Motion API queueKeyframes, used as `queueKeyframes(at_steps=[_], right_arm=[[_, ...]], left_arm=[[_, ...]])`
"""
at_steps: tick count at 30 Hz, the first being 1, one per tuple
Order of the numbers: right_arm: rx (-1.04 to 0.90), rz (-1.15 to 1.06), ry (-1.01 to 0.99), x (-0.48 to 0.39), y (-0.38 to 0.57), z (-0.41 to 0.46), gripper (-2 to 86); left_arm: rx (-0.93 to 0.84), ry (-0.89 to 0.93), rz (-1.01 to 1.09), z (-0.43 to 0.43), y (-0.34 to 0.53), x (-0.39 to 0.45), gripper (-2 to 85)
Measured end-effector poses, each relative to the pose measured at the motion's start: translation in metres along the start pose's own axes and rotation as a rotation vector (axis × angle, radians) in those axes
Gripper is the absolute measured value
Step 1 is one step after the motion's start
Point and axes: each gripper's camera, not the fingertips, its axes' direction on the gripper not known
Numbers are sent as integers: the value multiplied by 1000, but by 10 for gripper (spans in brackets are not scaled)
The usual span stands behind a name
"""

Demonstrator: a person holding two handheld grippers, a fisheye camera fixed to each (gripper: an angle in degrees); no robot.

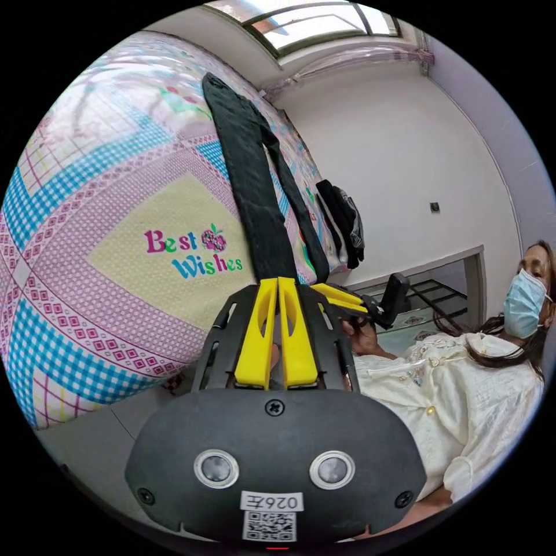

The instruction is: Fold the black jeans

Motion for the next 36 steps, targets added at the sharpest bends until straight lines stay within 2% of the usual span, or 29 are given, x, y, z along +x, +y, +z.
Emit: queueKeyframes(at_steps=[11, 18, 22, 24, 32, 36], right_arm=[[-4, -65, 35, -32, -12, 59, 56], [31, -111, 123, -83, -25, 99, 76], [-10, -42, 195, -104, -29, 135, 95], [-66, 5, 295, -118, -33, 161, 100], [-7, 323, 457, -147, -44, 179, 87], [-41, 391, 513, -154, -61, 186, 60]], left_arm=[[143, -207, -4, -32, -113, 25, 82], [102, -279, 13, -19, -216, 25, 113], [120, -225, -10, -14, -289, 6, 125], [115, -181, -39, -11, -322, -7, 128], [90, -45, -169, 14, -446, -46, 139], [54, 5, -230, 34, -481, -58, 140]])
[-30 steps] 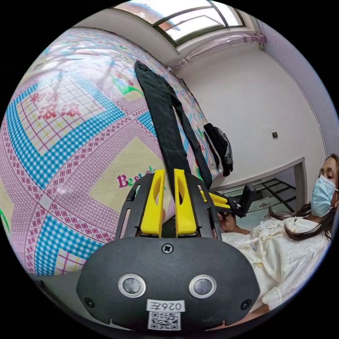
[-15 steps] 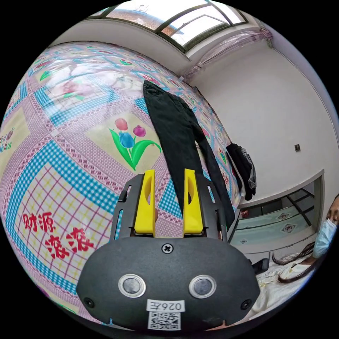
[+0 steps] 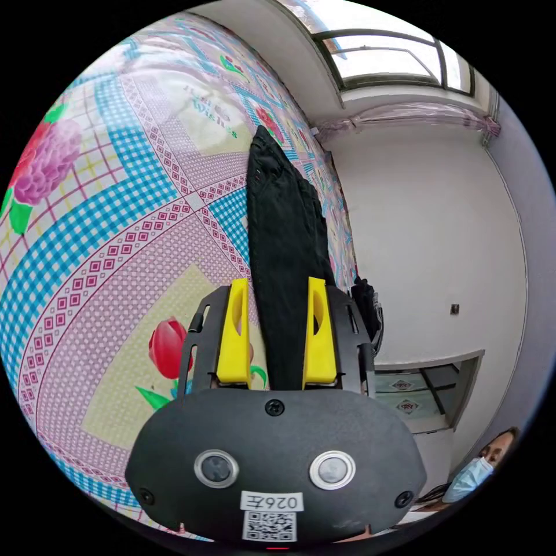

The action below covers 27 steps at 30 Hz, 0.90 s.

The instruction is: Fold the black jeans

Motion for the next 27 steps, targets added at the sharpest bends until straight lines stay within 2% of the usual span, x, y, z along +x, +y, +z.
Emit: queueKeyframes(at_steps=[4, 7, 11, 18, 21, 23, 27], right_arm=[[-49, -25, 101, -8, -17, 0, -4], [-68, 97, -11, 26, -34, -23, -13], [90, 213, -214, 81, -45, -101, -15], [215, 115, -377, 98, -58, -202, -15], [184, 95, -394, 96, -62, -222, -15], [153, 86, -393, 95, -64, -232, -15], [90, 54, -442, 92, -73, -248, -15]], left_arm=[[-20, 26, -17, 16, -25, 1, 137], [-38, 48, -17, 19, -37, 2, 136], [-68, 64, 0, 23, -52, 4, 138], [-22, 156, -72, 40, -83, -4, 145], [-36, 169, -126, 57, -101, -12, 100], [-80, 163, -131, 70, -110, -18, 16], [-66, 226, -90, 71, -112, -26, 2]])
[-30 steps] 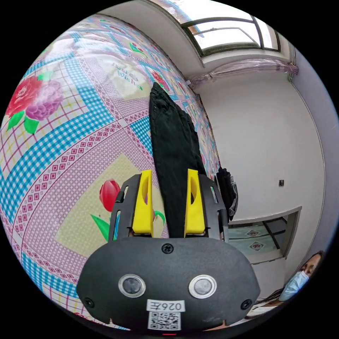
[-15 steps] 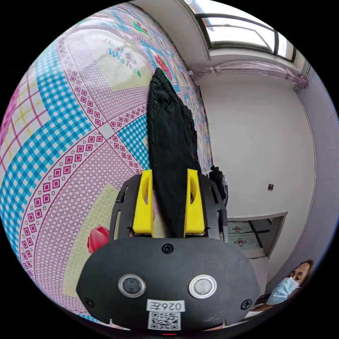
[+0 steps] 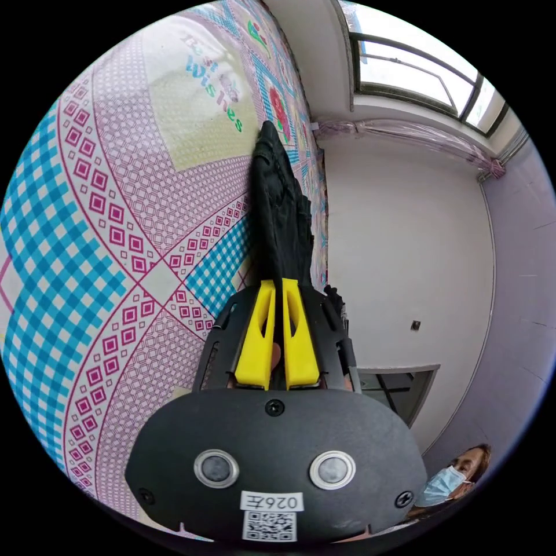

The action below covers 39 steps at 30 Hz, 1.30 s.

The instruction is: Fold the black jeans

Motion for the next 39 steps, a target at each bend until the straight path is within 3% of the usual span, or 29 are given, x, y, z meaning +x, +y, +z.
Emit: queueKeyframes(at_steps=[3, 8, 13, 18, 22, 25, 27, 29, 33, 35, 39], right_arm=[[-62, -38, -77, -9, -12, -4, -15], [-118, -115, -169, -19, -36, -22, -15], [-90, -74, -235, 28, -63, -60, -15], [35, 90, -323, 154, -92, -135, -14], [58, 199, -382, 261, -106, -165, -12], [76, 356, -418, 365, -103, -169, 4], [123, 504, -601, 437, -91, -163, 34], [134, 565, -593, 460, -81, -168, 47], [234, 608, -503, 463, -48, -212, 64], [267, 630, -468, 457, -29, -228, 72], [305, 686, -384, 438, 10, -244, 106]], left_arm=[[7, -2, 38, -16, 2, -2, -1], [-2, -163, 128, -49, 7, 12, -2], [32, -268, 210, -33, 13, 48, -1], [14, -387, 346, 52, 12, 111, 8], [-80, -510, 455, 180, 1, 151, 40], [-222, -642, 462, 280, -3, 140, 59], [-270, -723, 428, 319, 4, 123, 33], [-308, -780, 442, 344, 18, 102, 0], [-255, -686, 472, 324, 40, 78, -8], [-156, -531, 502, 286, 65, 64, -9], [-75, -458, 501, 244, 114, 25, -9]])
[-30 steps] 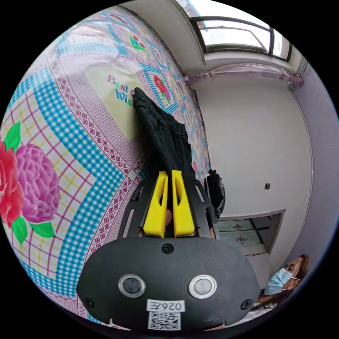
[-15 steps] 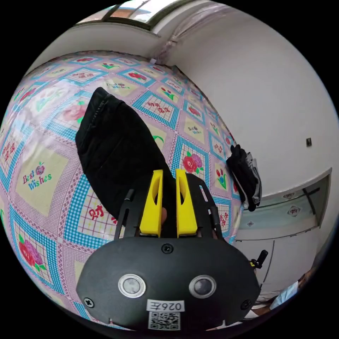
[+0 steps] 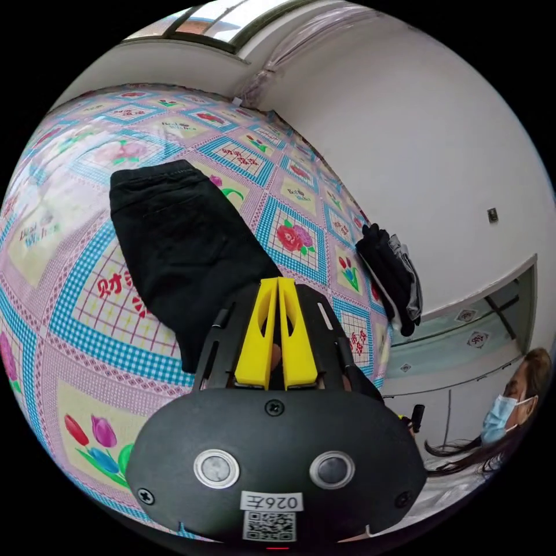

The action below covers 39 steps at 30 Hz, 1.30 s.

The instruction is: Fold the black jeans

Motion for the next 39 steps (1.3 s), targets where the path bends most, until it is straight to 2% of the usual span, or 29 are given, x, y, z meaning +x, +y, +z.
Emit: queueKeyframes(at_steps=[7, 9, 14, 20, 25, 28, 31, 33, 35, 37, 39], right_arm=[[29, 108, 40, 21, 33, 13, 141], [33, 122, 82, 25, 35, 18, 142], [43, 79, 132, 18, 31, 25, 125], [89, 79, 96, 12, 35, 29, 107], [89, -129, 257, -55, 26, 15, 124], [-21, -328, 318, -96, 3, 17, 130], [-238, -484, 297, -117, -29, 39, 133], [-425, -570, 285, -123, -52, 63, 139], [-522, -636, 283, -125, -64, 76, 145], [-589, -699, 254, -127, -76, 84, 147], [-662, -760, 129, -125, -92, 91, 143]], left_arm=[[-39, 258, -159, 30, 124, -49, 24], [-75, 281, -151, 43, 144, -50, 30], [-207, 378, -57, 76, 196, -39, 1], [-365, 525, 52, 101, 275, -28, -8], [-513, 528, 206, 105, 357, -19, 5], [-568, 474, 274, 110, 404, -23, 48], [-578, 425, 306, 121, 443, -27, 99], [-572, 433, 317, 129, 461, -25, 103], [-565, 404, 342, 145, 482, -16, 117], [-538, 351, 358, 153, 495, -6, 130], [-515, 289, 360, 162, 507, 4, 151]])
